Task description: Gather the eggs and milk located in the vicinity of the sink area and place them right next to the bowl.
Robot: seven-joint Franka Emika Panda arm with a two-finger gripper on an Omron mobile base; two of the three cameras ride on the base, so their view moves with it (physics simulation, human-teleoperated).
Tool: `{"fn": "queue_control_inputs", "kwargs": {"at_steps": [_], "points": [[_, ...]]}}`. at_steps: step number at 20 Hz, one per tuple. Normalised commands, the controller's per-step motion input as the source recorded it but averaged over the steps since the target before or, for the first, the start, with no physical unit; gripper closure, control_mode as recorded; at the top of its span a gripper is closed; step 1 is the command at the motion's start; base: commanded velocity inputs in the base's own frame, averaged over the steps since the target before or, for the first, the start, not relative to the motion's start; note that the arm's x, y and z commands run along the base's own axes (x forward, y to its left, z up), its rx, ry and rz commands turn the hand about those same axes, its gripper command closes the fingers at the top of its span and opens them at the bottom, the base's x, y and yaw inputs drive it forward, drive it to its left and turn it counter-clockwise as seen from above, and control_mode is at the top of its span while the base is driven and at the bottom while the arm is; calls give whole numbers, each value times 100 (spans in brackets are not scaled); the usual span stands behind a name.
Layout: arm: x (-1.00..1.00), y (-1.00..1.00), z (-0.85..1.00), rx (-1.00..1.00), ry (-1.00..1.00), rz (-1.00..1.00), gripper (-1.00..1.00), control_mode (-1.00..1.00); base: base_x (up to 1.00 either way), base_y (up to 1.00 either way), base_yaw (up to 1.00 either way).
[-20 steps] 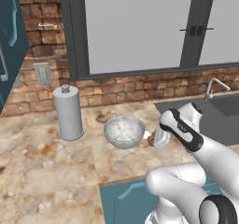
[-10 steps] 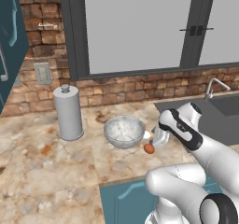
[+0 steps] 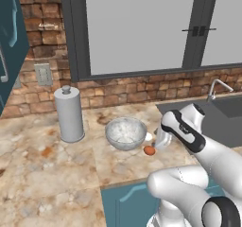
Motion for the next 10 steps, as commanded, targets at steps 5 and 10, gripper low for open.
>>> {"fn": "queue_control_inputs", "kwargs": {"at_steps": [5, 10], "points": [[-15, -45, 42, 0, 28, -14, -100, -100, 0, 0, 0], [-26, -33, 63, 0, 34, -21, -100, -100, 0, 0, 0]]}}
